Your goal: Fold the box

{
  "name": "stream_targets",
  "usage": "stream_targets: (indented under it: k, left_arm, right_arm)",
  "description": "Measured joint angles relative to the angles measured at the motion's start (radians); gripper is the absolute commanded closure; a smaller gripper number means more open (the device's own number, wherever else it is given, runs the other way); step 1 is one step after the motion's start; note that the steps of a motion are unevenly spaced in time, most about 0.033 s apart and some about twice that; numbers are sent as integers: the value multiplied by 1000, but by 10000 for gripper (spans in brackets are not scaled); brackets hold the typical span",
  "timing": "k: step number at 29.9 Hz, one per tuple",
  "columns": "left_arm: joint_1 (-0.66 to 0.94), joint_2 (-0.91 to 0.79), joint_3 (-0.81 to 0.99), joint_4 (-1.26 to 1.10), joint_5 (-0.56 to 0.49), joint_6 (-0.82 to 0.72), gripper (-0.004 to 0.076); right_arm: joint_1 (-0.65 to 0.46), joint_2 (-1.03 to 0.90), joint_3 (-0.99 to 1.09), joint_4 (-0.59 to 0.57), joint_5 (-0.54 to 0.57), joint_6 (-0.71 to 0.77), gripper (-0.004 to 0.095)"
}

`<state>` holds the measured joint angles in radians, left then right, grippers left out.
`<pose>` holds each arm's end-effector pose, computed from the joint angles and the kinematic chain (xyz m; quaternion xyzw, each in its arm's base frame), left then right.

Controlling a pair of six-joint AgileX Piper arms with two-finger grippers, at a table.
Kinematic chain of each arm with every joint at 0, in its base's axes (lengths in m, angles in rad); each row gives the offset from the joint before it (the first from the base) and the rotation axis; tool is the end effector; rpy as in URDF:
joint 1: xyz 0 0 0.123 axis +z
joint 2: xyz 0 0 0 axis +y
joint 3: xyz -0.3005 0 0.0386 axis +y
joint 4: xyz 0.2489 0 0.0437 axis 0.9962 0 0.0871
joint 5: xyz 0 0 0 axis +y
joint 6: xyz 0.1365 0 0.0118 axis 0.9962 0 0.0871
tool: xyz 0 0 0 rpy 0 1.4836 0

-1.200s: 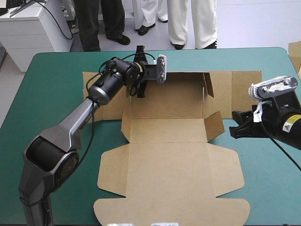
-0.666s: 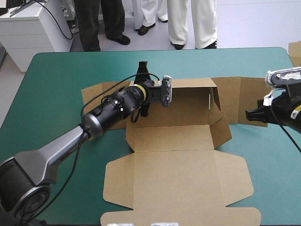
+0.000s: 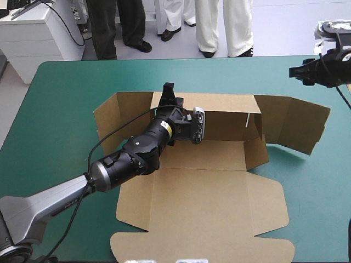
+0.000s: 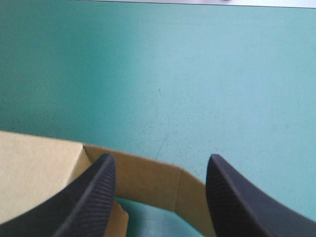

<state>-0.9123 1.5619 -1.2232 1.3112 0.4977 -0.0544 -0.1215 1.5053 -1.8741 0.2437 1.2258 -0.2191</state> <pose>0.2934 -0.2757 0.3361 0.6432 0.5050 0.2786 0.5037 0.3332 -0.0093 0.4638 -0.0513 0.9126 0.0540 0.4020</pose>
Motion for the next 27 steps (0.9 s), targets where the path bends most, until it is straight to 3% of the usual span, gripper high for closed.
stream_targets:
  k: [5,13,27]
  left_arm:
    - [-10,-1,44,72,-3,-117,756]
    - [-13,-3,64,71,9,-138,756]
    - [-14,-3,64,72,29,-152,756]
  right_arm:
    - [-1,151,-117,6,15,2,403]
    - [-2,320,-154,8,18,-7,403]
    - [-2,406,-146,14,19,-31,404]
